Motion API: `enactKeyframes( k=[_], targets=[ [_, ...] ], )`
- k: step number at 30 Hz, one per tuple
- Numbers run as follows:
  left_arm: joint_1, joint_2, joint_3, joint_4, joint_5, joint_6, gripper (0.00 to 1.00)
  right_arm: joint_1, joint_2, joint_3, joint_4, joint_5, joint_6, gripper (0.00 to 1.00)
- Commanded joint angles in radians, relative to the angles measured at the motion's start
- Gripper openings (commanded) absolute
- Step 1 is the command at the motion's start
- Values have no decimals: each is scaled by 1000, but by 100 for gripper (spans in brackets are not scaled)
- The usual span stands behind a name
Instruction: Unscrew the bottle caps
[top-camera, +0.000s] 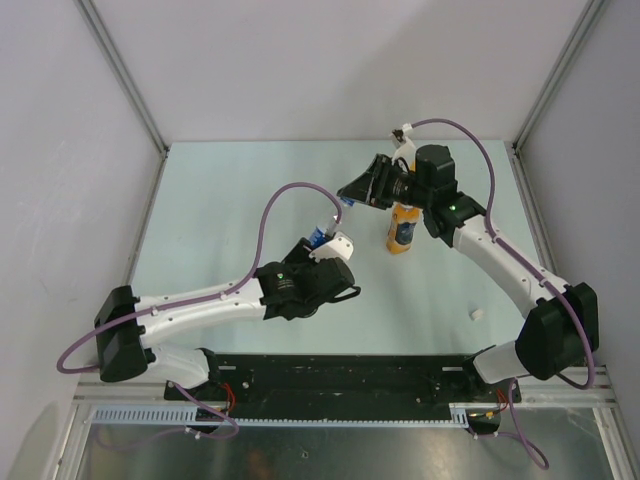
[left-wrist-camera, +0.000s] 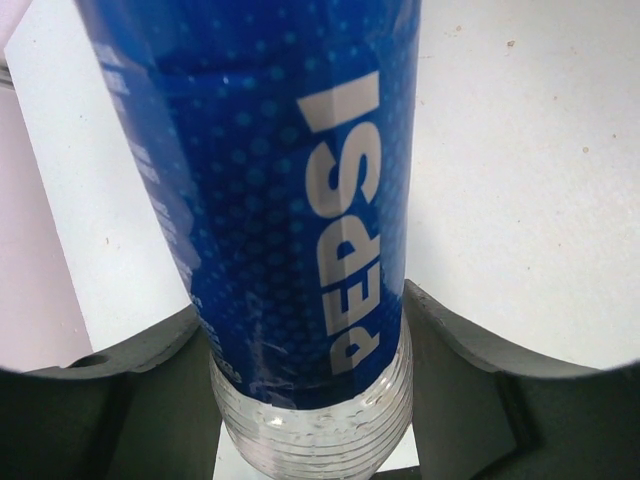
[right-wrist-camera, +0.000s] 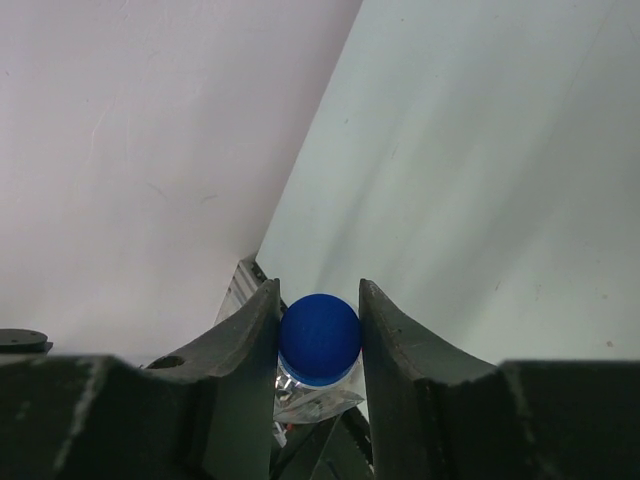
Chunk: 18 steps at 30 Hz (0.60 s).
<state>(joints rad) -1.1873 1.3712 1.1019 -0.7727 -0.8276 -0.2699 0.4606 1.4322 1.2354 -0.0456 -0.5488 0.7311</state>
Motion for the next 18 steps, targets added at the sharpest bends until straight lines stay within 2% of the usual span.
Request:
enactKeyframes(
  k=[1, 3, 5, 11, 18],
  targets=[
    [-10, -41, 29, 15, -18, -27, 22, -7, -37, -21, 49, -4, 13, 19],
    [-11, -41, 28, 16, -16, -29, 22, -10, -43, -32, 75, -5, 22, 6],
    [-12, -41, 27, 16, -15, -33, 22, -13, -51, -45, 100, -10, 27, 1],
    [-12, -53, 29, 19, -7, -48, 20, -19, -81, -85, 190, -67, 20, 0],
    [-12, -75, 50, 33, 43, -43, 6, -33, -120, -116, 271, -149, 7, 0]
  ],
)
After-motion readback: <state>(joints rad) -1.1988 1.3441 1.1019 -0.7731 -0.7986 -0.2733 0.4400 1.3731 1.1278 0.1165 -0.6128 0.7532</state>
